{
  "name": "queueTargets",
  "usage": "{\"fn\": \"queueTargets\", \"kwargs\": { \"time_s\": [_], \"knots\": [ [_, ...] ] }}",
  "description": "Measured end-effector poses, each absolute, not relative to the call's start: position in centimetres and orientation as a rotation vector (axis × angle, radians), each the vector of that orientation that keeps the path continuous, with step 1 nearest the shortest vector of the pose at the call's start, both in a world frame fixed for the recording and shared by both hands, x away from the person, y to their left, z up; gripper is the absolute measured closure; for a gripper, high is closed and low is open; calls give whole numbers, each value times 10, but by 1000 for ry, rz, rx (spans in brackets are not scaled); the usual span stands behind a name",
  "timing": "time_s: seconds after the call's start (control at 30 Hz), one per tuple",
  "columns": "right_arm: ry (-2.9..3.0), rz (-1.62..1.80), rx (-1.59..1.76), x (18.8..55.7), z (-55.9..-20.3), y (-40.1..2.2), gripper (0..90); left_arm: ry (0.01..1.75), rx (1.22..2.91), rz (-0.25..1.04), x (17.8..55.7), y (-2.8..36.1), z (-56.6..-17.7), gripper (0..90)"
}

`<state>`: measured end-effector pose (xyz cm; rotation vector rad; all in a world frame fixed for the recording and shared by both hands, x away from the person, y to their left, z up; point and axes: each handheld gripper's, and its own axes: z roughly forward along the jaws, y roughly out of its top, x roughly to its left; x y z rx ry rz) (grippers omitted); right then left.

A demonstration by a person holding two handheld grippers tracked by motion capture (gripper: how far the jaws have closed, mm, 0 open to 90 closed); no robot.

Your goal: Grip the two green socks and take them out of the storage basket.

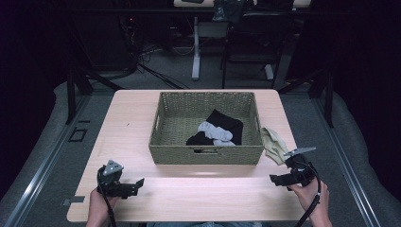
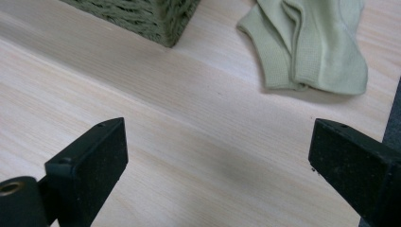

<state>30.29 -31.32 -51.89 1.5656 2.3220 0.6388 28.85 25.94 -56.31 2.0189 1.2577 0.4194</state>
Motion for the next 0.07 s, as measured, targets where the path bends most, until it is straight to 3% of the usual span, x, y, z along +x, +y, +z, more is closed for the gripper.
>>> {"fn": "queueTargets", "kwargs": {
  "time_s": [0.07],
  "knots": [
    [2314, 635, 1563, 304, -521, -315, 43, 1258, 2016, 417, 289, 259, -563, 1]
  ]
}}
